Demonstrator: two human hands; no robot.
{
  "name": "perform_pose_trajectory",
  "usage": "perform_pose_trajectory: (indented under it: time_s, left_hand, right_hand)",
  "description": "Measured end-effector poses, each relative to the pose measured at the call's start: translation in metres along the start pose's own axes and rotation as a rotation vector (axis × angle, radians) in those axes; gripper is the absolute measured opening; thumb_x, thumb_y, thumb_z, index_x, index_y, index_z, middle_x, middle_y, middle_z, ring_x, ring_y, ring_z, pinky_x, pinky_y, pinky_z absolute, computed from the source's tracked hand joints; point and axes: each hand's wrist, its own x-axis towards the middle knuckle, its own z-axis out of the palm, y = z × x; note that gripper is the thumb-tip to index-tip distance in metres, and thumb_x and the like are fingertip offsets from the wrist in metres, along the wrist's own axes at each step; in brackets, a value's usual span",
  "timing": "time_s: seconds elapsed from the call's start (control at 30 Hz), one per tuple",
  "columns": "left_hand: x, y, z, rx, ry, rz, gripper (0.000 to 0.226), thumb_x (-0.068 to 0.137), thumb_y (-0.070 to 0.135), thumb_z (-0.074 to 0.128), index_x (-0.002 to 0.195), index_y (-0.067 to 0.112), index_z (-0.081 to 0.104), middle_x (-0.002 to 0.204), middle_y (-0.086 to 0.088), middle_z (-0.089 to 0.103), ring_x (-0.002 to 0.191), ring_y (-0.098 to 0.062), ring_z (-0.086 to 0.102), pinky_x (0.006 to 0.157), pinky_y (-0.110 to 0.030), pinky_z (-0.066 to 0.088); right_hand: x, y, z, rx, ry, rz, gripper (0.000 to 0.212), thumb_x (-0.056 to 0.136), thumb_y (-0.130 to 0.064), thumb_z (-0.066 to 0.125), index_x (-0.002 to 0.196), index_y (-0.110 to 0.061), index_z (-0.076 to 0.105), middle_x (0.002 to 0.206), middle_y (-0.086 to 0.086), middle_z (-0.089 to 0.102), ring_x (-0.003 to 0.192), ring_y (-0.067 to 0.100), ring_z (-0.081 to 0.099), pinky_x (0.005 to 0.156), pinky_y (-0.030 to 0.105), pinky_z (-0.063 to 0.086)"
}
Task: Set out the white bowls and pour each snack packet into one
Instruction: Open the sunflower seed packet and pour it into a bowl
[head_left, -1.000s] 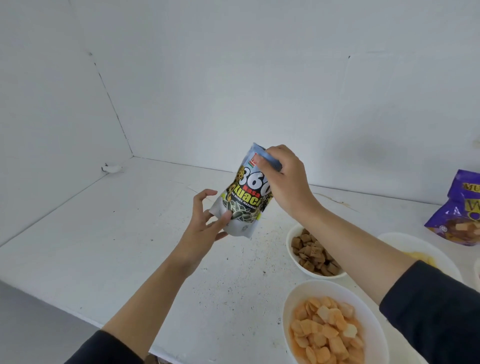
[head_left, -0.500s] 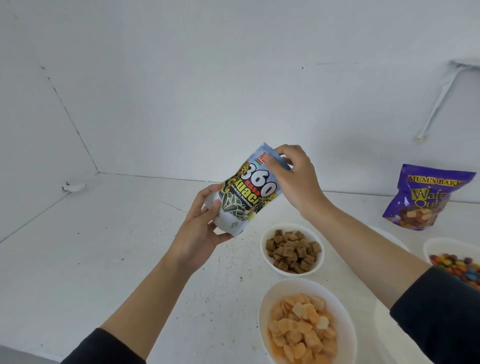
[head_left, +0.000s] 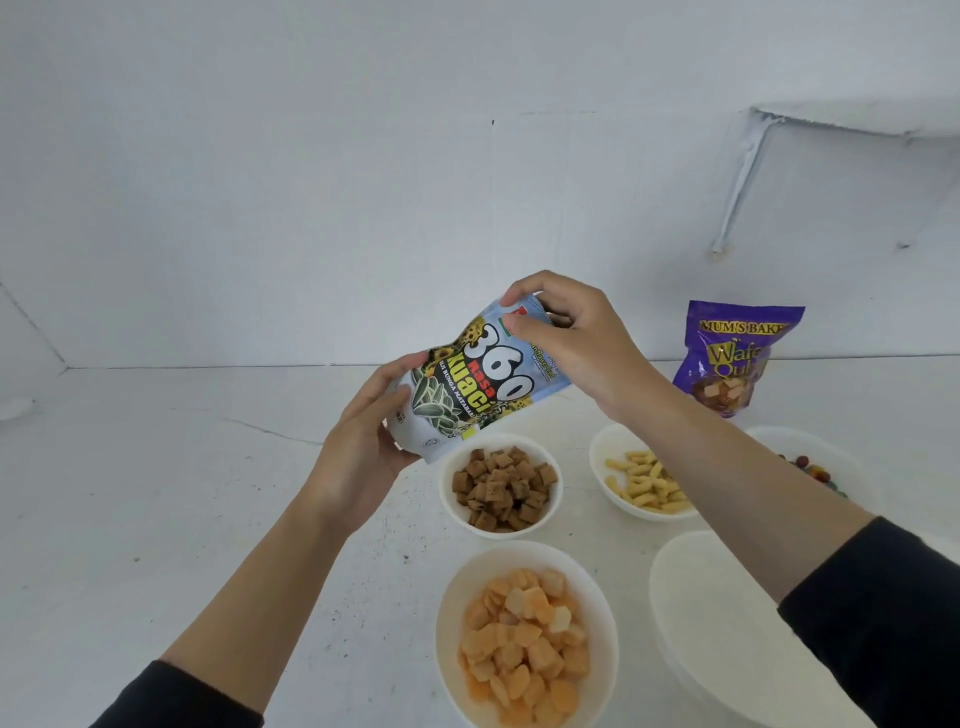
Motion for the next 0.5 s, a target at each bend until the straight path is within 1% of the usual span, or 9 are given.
perform_pose_trajectory:
  time_s: [0.07,0.1,0.17,0.2,0.3,0.33,0.4,0.5]
  left_hand:
    - [0.000,-0.003,0.013,0.055,0.003,0.010,0.031,0.105,0.015,0.049,0.133,0.022,0.060,0.136,-0.002,0.066,0.123,-0.032,0.064,0.090,-0.048,0.057]
    - [-0.001,-0.004,0.020,0.084,0.006,0.015,0.029,0.104,0.016,0.053,0.131,0.023,0.061,0.135,-0.002,0.066,0.121,-0.032,0.065,0.093,-0.050,0.057]
    - [-0.003,-0.008,0.032,0.112,0.008,0.012,0.028,0.100,0.018,0.058,0.128,0.023,0.062,0.133,-0.002,0.067,0.120,-0.032,0.066,0.094,-0.052,0.057]
    - [-0.004,-0.010,0.037,0.117,0.011,0.007,0.029,0.099,0.018,0.060,0.127,0.023,0.062,0.133,-0.003,0.067,0.119,-0.033,0.066,0.094,-0.053,0.057]
    - [-0.007,-0.014,0.052,0.135,0.002,0.009,0.029,0.097,0.014,0.062,0.125,0.020,0.063,0.135,-0.005,0.066,0.119,-0.035,0.066,0.094,-0.055,0.057]
    - [-0.008,-0.016,0.058,0.147,-0.011,0.012,0.029,0.097,0.012,0.061,0.125,0.019,0.062,0.135,-0.005,0.066,0.119,-0.036,0.067,0.094,-0.055,0.056]
    - [-0.010,-0.019,0.070,0.168,-0.029,-0.002,0.030,0.098,0.009,0.059,0.126,0.018,0.061,0.134,-0.007,0.066,0.117,-0.035,0.068,0.095,-0.056,0.055]
    - [-0.014,-0.023,0.090,0.161,-0.011,-0.032,0.028,0.098,0.007,0.058,0.123,0.018,0.062,0.129,-0.007,0.068,0.111,-0.033,0.070,0.095,-0.055,0.054]
  right_hand:
    - [-0.006,0.004,-0.010,-0.004,0.019,0.014,0.009,0.090,-0.021,0.068,0.091,-0.028,0.072,0.097,0.032,0.063,0.096,0.052,0.059,0.080,0.060,0.053]
    - [-0.009,0.005,-0.015,-0.002,0.027,0.019,0.009,0.090,-0.019,0.069,0.090,-0.027,0.073,0.097,0.027,0.067,0.097,0.050,0.060,0.082,0.059,0.053]
    - [-0.015,0.008,-0.027,0.015,0.038,0.031,0.011,0.091,-0.013,0.069,0.089,-0.022,0.075,0.096,0.015,0.073,0.096,0.042,0.066,0.085,0.056,0.055]
    - [-0.017,0.010,-0.033,0.026,0.037,0.040,0.011,0.091,-0.011,0.069,0.090,-0.020,0.075,0.096,0.012,0.074,0.096,0.038,0.067,0.085,0.056,0.056]
    - [-0.024,0.015,-0.052,0.053,0.002,0.062,0.010,0.091,-0.010,0.070,0.093,-0.018,0.074,0.094,0.016,0.075,0.095,0.042,0.068,0.082,0.059,0.057]
    - [-0.027,0.016,-0.059,0.068,-0.016,0.072,0.010,0.091,-0.008,0.070,0.094,-0.017,0.074,0.093,0.014,0.075,0.094,0.040,0.070,0.081,0.058,0.058]
    - [-0.033,0.020,-0.073,0.108,-0.061,0.087,0.011,0.091,-0.005,0.069,0.094,-0.014,0.074,0.094,0.012,0.076,0.094,0.034,0.072,0.083,0.056,0.059]
    - [-0.043,0.025,-0.094,0.185,-0.108,0.112,0.013,0.090,-0.002,0.070,0.094,-0.014,0.075,0.099,0.016,0.076,0.096,0.034,0.072,0.088,0.055,0.058]
